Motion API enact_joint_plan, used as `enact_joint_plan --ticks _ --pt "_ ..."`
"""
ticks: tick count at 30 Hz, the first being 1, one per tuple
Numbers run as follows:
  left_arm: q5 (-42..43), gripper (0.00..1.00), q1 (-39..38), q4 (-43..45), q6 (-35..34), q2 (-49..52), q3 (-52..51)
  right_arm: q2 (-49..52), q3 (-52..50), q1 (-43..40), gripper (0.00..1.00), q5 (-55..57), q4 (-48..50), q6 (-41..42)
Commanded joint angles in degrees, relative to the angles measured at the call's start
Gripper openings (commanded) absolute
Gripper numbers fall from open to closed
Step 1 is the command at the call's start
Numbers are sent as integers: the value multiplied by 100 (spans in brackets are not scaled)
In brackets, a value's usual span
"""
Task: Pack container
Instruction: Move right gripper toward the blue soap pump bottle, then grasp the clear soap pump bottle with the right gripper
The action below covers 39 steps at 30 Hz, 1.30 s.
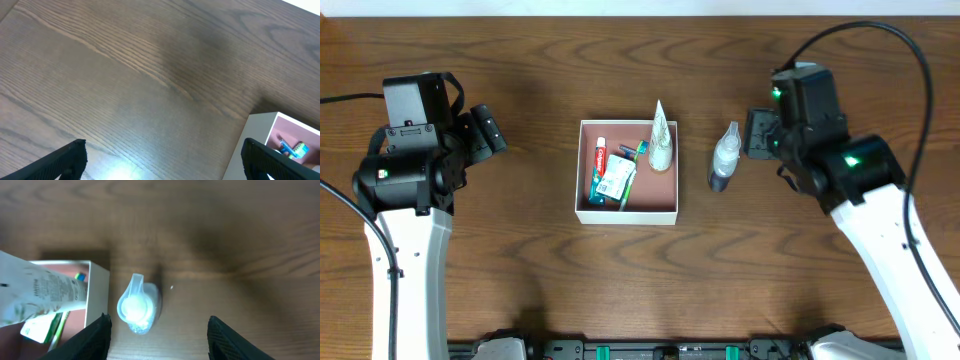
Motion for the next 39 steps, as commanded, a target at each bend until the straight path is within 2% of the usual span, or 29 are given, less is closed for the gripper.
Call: enact_joint_plan --ticks 1,14,19,24,30,39 --pt "-48 98 24 -15 -31 -11 63 326 -24 -15 61 -302 33 208" --pt "-48 98 24 -15 -31 -11 63 1486 -26 -13 59 -857 61 205" --pt "-48 98 24 -15 -31 -11 63 1784 -26 -15 65 -852 -76 201" --pt "-48 98 24 -15 -31 -11 63 1985 -31 -2 66 -831 -142 140" --pt "-48 98 24 -15 -31 -11 63 2009 -31 4 57 -833 129 55" --pt "-48 98 24 -15 -31 -11 63 2022 -55 79 57 -833 129 55"
